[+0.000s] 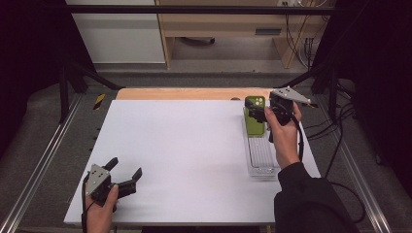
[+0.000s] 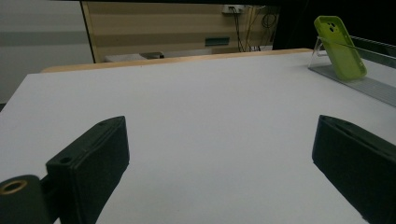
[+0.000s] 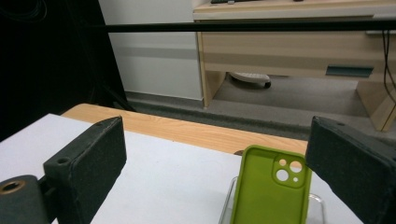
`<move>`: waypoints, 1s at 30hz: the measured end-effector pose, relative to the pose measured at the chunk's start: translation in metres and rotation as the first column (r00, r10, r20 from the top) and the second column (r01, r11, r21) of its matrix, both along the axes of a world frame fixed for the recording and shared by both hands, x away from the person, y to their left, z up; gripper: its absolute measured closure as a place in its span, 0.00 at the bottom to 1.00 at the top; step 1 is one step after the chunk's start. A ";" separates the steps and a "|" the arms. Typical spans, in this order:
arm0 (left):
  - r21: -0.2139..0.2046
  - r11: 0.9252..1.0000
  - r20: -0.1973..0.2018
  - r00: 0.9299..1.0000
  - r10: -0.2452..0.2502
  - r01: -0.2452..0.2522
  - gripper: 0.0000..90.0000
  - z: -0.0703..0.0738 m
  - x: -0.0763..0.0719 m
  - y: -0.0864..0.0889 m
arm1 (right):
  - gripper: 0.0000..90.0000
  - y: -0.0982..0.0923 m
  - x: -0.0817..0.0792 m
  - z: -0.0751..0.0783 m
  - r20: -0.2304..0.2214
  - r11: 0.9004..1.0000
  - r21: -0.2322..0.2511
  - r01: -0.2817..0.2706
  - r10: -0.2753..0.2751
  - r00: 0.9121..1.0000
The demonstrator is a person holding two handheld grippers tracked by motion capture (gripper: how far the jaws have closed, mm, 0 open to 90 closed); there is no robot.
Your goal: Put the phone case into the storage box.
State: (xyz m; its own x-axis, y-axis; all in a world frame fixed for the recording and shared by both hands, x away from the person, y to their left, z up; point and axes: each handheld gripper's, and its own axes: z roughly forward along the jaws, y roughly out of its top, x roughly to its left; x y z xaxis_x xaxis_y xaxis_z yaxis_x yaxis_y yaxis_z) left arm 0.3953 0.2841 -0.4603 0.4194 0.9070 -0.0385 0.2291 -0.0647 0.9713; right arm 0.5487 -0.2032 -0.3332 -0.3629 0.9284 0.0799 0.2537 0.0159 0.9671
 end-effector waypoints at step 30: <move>-0.006 1.000 0.024 1.000 0.016 -0.016 0.04 0.004 -0.003 0.008 | 0.03 -0.018 -0.035 0.010 0.032 1.000 -0.005 -0.028 0.028 0.999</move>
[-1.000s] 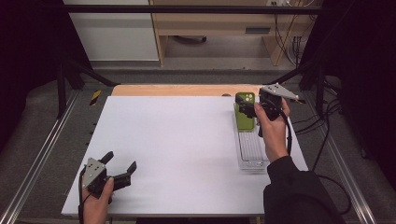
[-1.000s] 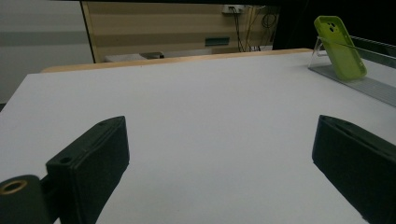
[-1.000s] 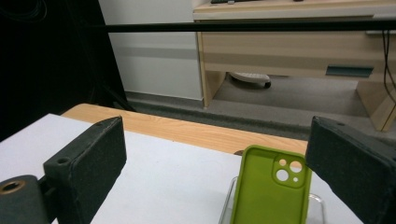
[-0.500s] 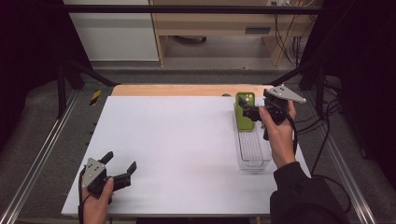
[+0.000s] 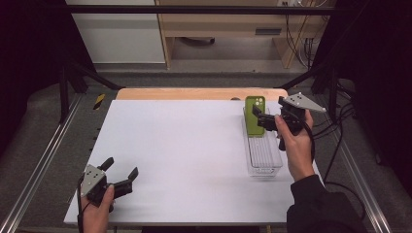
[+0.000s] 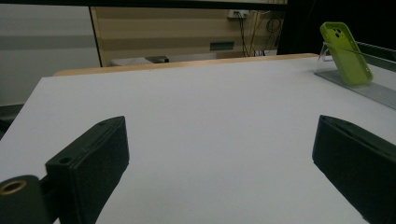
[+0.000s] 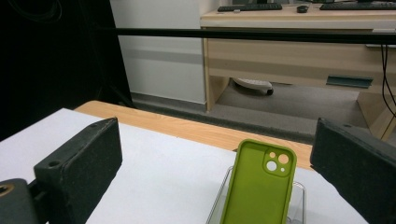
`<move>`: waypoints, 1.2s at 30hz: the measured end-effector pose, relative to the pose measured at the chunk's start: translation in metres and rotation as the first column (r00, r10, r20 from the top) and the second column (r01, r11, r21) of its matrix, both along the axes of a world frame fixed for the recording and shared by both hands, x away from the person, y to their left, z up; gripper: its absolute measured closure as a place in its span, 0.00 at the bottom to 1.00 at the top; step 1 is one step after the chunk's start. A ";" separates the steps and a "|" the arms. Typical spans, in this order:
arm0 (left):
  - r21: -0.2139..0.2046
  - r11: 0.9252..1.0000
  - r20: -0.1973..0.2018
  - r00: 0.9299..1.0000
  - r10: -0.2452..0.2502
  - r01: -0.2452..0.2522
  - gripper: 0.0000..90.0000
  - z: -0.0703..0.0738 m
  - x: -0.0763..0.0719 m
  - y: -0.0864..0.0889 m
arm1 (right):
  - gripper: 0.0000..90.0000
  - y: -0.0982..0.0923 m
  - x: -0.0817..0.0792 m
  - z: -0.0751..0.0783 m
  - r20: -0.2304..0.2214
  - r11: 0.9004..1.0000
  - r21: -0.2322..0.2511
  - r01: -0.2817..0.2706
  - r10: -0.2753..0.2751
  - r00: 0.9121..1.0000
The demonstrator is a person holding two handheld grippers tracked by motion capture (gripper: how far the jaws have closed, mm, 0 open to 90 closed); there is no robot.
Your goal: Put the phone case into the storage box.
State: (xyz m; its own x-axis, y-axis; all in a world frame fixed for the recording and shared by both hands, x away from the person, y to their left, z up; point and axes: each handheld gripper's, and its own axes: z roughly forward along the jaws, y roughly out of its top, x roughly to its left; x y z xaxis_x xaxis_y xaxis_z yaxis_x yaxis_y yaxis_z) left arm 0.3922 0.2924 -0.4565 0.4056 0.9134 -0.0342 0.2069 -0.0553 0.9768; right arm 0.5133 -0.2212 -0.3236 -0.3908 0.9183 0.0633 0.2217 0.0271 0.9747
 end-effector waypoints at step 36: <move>0.016 1.000 0.016 1.000 0.016 -0.016 0.03 0.003 -0.010 0.008 | 0.03 -0.034 -0.026 -0.002 -0.012 0.999 -0.031 0.018 -0.019 1.000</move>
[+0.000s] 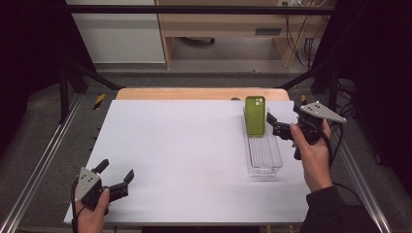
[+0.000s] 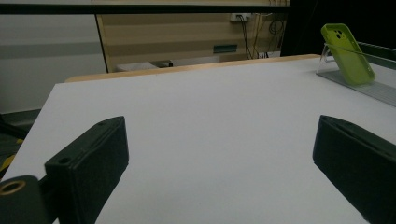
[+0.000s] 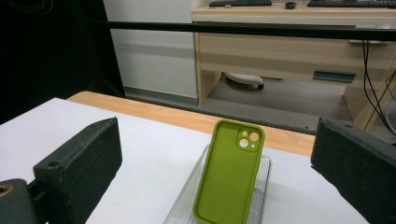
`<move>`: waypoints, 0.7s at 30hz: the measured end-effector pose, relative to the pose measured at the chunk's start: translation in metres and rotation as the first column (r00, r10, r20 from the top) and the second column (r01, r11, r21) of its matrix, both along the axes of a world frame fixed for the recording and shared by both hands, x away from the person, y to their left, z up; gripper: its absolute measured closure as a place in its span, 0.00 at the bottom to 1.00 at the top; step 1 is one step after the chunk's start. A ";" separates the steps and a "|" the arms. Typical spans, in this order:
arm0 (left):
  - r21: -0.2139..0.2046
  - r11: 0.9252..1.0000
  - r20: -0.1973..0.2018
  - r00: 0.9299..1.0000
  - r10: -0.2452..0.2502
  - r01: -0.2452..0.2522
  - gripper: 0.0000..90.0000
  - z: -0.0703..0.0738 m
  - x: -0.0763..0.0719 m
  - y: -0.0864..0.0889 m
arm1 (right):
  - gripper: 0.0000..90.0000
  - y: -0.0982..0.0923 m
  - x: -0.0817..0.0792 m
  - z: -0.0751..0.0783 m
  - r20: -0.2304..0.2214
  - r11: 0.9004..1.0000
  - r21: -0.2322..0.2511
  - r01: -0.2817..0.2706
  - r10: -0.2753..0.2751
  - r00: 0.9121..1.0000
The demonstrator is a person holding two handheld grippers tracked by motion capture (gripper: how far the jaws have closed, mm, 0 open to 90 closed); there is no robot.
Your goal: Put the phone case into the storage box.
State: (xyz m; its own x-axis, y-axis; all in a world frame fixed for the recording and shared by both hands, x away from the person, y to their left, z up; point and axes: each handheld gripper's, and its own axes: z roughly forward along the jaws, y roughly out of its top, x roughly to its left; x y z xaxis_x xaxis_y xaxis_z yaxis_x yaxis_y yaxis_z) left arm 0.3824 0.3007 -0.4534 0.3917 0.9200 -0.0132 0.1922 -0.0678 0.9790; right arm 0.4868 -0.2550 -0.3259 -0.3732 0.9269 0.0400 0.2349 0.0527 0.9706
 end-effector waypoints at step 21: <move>0.009 1.000 0.002 1.000 -0.012 0.012 0.03 -0.001 0.001 -0.004 | 0.03 -0.016 -0.017 0.003 0.015 1.000 0.008 0.001 -0.001 1.000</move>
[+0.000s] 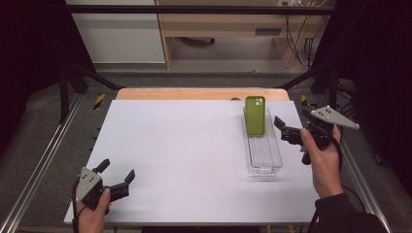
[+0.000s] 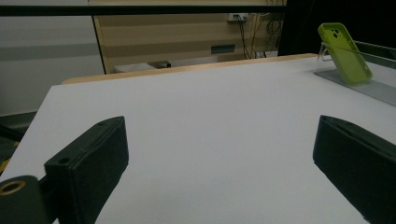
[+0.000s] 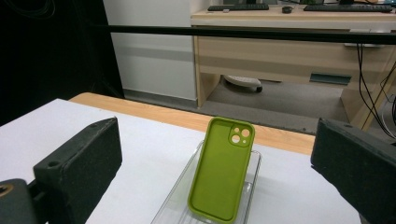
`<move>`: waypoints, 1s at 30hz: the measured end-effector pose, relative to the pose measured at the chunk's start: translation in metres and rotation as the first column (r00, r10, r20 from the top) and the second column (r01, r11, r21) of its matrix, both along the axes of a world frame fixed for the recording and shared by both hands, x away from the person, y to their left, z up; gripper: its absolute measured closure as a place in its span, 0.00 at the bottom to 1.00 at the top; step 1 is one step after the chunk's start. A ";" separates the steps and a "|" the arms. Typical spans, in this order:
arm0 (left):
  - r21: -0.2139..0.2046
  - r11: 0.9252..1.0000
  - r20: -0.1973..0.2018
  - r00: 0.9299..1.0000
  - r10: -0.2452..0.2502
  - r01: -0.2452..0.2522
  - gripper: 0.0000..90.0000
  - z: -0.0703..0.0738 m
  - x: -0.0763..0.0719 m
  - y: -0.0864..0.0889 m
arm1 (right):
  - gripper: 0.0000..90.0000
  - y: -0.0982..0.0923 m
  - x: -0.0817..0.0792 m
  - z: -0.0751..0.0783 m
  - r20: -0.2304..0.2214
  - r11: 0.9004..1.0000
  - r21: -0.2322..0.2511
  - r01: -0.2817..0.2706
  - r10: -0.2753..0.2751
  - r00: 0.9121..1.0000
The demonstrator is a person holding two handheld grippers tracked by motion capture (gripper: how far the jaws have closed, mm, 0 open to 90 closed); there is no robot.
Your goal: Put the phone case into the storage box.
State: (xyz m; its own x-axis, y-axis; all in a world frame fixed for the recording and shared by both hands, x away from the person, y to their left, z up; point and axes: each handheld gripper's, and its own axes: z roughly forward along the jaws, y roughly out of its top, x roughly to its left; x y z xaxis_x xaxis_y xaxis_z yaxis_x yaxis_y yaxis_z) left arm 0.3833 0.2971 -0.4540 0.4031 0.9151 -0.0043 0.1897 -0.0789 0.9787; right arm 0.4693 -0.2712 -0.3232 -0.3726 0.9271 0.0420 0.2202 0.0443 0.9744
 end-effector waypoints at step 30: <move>-0.005 1.000 -0.009 1.000 -0.020 0.020 0.03 -0.002 0.002 -0.002 | 0.03 -0.028 -0.042 -0.015 0.012 1.000 -0.009 -0.011 0.012 1.000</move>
State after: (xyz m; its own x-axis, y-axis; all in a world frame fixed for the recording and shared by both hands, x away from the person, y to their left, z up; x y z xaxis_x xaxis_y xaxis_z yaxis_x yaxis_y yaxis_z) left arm 0.3850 0.2953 -0.4564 0.4217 0.9067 -0.0126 0.1971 -0.0781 0.9773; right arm 0.4275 -0.2990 -0.3386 -0.3836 0.9230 0.0288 0.2078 0.0558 0.9766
